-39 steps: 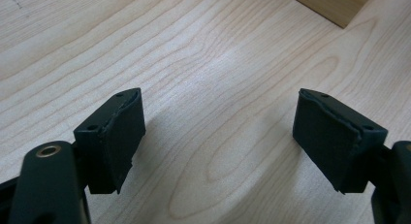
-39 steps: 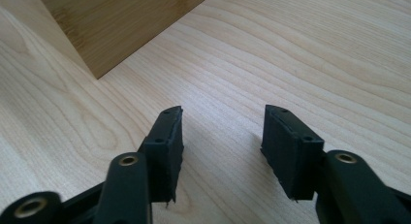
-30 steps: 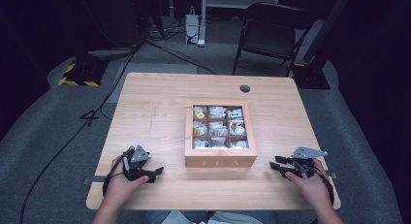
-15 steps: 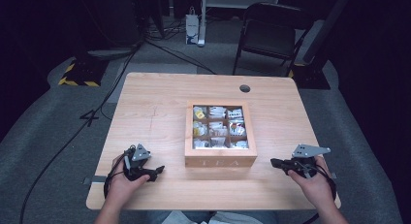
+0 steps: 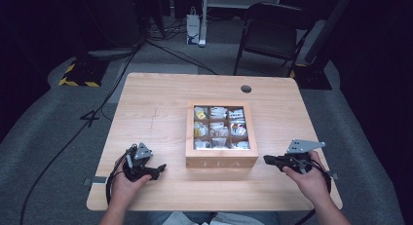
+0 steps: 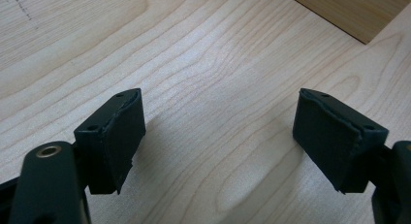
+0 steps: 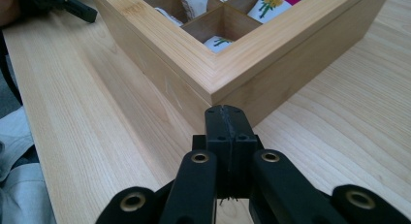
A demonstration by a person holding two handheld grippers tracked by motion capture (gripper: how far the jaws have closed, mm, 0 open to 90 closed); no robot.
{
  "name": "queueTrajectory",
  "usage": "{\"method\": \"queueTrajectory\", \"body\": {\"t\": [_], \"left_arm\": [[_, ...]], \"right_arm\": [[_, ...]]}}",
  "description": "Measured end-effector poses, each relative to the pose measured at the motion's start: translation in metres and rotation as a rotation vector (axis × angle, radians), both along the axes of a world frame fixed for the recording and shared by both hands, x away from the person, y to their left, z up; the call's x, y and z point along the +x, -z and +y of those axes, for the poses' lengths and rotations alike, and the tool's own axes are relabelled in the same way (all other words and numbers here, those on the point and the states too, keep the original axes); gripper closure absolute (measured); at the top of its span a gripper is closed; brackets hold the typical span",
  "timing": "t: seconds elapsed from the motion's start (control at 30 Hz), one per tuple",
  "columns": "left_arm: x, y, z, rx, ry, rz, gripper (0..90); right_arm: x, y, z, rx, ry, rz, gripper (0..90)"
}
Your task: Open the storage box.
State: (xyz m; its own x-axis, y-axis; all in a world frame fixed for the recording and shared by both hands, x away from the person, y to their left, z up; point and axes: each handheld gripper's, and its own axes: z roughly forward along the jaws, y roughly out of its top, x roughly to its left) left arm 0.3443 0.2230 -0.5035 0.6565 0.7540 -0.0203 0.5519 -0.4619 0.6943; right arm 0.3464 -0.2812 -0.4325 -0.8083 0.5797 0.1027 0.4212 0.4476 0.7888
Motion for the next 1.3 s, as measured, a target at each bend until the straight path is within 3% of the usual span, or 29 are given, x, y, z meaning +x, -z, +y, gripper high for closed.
{"method": "queueTrajectory", "body": {"t": [0.3, 0.97, 1.03, 1.3], "left_arm": [[0.002, 0.0, 0.001, -0.001, -0.028, 0.0, 19.4], [0.002, 0.0, 0.0, 0.001, -0.036, 0.001, 18.6], [0.001, 0.001, -0.001, 0.007, -0.006, 0.01, 12.6], [0.003, 0.0, -0.002, 0.015, 0.022, 0.01, 12.0]], "right_arm": [[0.004, 0.006, 0.007, -0.009, -0.025, 0.027, 90.0], [0.01, 0.012, 0.012, -0.018, -0.031, 0.049, 90.0], [0.009, 0.012, 0.012, -0.018, -0.029, 0.048, 90.0], [0.009, 0.011, 0.013, -0.006, -0.027, 0.039, 90.0]]}}
